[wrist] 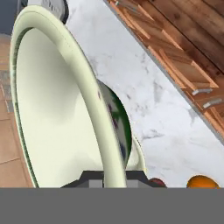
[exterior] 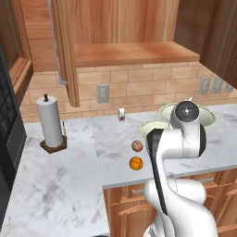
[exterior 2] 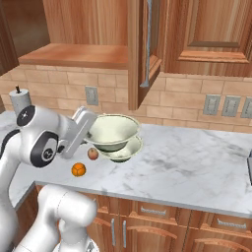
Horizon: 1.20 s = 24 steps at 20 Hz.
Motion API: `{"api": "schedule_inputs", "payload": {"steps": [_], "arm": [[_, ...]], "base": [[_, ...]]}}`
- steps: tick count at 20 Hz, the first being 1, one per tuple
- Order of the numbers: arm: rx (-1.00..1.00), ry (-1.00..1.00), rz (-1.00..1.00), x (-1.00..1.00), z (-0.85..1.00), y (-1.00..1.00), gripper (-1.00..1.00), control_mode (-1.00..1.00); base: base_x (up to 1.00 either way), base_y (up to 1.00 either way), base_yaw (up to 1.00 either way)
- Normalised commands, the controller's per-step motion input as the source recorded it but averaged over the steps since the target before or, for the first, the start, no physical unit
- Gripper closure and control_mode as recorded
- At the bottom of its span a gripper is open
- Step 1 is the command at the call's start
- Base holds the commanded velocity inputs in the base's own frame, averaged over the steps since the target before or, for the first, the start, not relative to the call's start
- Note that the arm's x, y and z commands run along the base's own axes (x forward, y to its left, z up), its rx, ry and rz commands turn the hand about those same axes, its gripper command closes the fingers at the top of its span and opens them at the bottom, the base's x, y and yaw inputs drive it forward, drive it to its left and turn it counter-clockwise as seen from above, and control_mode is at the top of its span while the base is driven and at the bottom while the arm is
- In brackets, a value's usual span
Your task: Pick both bowls and place them on the counter. Then place the peach in one bowl and place the orange in the other bowl.
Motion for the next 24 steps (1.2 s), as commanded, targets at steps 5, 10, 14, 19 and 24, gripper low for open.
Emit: {"api": "schedule_inputs", "payload": {"steps": [5,10,14,19,24], "arm": [[-0.03,0.10,-0.33,0.01,-0.47,-0.16,1.00,-1.00],[-0.01,0.01,-0.19,0.07,-0.47,-0.30,1.00,-1.00],[0.00,0.00,-0.04,0.11,-0.51,-0.42,1.00,-1.00],[0.00,0.00,0.00,0.12,-0.61,-0.37,1.00,-1.00],[0.00,0.00,0.00,0.17,-0.55,-0.38,1.00,-1.00]], "base": [[0.00,0.00,0.00],[0.00,0.00,0.00],[0.00,0.00,0.00],[0.00,0.00,0.00],[0.00,0.00,0.00]]}}
